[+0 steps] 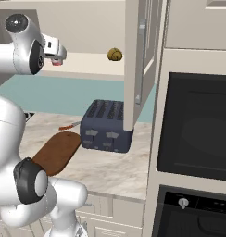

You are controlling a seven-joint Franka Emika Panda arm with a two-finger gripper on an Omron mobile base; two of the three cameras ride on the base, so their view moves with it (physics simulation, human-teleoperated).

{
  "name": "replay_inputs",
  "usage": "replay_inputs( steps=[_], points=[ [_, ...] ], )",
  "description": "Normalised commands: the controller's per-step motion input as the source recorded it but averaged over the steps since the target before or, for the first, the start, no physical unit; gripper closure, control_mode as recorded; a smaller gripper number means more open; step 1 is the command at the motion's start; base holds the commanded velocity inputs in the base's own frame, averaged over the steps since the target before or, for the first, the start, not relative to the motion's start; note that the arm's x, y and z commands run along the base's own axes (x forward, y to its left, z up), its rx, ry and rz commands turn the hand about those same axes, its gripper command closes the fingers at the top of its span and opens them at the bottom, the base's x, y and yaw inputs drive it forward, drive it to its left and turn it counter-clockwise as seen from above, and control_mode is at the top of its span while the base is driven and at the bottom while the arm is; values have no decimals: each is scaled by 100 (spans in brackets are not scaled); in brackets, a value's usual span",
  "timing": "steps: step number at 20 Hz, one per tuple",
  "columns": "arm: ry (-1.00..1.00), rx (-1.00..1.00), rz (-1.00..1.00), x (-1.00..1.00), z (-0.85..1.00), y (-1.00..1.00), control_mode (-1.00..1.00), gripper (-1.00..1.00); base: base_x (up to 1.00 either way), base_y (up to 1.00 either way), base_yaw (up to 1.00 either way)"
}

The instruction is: Pick the bread, place it on the cutting board, pick the jam, place it on the counter, and close the cabinet.

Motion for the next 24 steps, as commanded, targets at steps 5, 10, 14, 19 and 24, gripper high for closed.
replay_inputs(
  steps=[5,10,14,19,24],
  points=[
    [0,-4,0,32,0,2,-100,-100,0,0,0],
    [0,-3,0,31,0,3,-100,-100,0,0,0],
    [0,-4,0,30,-6,11,-100,-100,0,0,0],
    [0,-3,0,27,-8,11,-100,-100,0,0,0],
    [0,0,0,17,-6,4,-100,-100,0,0,0]
  ],
)
